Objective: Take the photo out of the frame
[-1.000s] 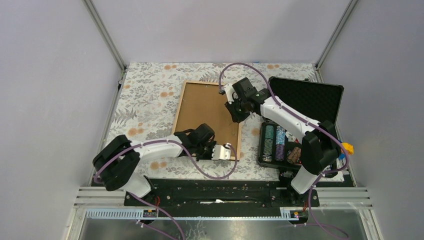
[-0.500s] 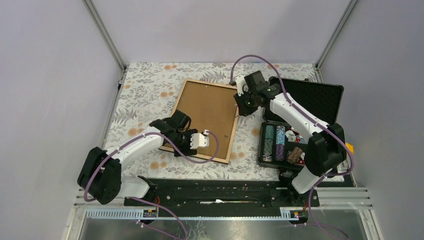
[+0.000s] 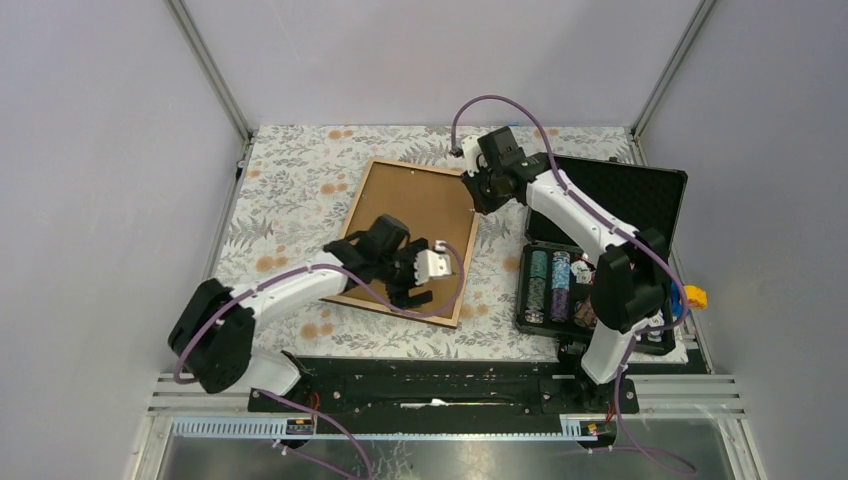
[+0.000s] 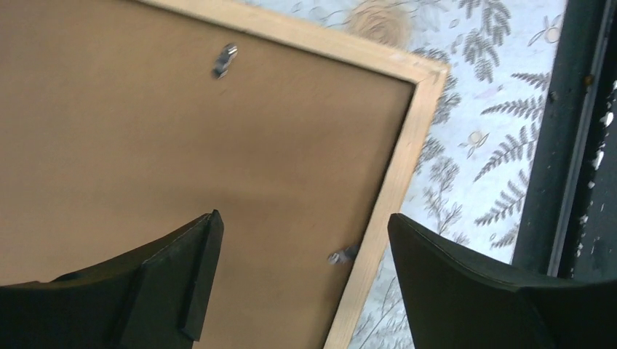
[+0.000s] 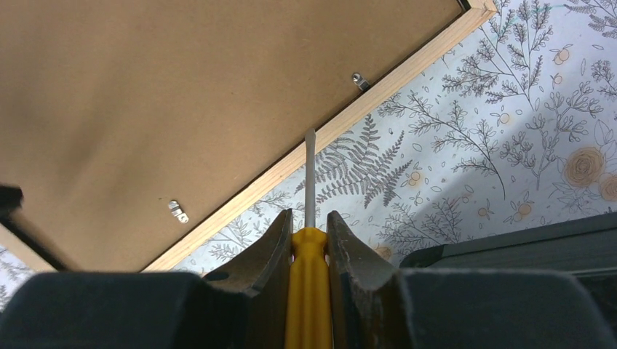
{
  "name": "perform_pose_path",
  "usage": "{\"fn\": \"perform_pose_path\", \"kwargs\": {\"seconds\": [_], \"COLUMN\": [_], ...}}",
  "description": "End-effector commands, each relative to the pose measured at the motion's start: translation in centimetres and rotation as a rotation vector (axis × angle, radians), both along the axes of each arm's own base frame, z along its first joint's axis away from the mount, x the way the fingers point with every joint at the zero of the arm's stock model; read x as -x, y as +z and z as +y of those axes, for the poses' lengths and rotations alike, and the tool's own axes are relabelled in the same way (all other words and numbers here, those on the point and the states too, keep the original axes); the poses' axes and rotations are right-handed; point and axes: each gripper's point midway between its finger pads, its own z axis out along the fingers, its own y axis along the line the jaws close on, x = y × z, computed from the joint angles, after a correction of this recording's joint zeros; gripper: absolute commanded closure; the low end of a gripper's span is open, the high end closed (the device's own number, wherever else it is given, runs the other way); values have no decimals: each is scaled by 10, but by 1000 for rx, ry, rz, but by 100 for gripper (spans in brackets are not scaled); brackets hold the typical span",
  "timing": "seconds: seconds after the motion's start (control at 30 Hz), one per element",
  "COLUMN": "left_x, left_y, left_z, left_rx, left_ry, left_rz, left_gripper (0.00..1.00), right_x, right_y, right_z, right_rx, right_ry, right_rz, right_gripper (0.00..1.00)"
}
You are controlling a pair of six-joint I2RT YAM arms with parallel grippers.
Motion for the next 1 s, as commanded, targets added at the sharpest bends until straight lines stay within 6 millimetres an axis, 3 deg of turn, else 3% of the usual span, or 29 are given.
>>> {"fn": "perform_pose_path", "kwargs": {"seconds": [0.0, 0.2, 0.43, 0.63, 0.97], "left_x": [14, 21, 38, 49, 64], "left_y": [-21, -46, -61, -68, -65], "left_z": [-28, -33, -30, -20, -10], "left_rx": [-1, -50, -88, -109, -94], "left_ry": [-33, -65, -142, -184, -226], "left_rz": [-2, 25, 60, 78, 115], "left_gripper": [9, 15, 26, 45, 54], "right_x": [-22, -28, -36, -43, -48], "right_y": [8, -4, -13, -21, -45], "right_z": [0, 4, 3, 2, -6], "right_rx": [41, 59, 88, 122, 195], "right_ry": [-4, 6, 14, 16, 18], "right_rz": [-63, -47, -44, -45, -25], "right_gripper": [100, 100, 100, 100, 100]}}
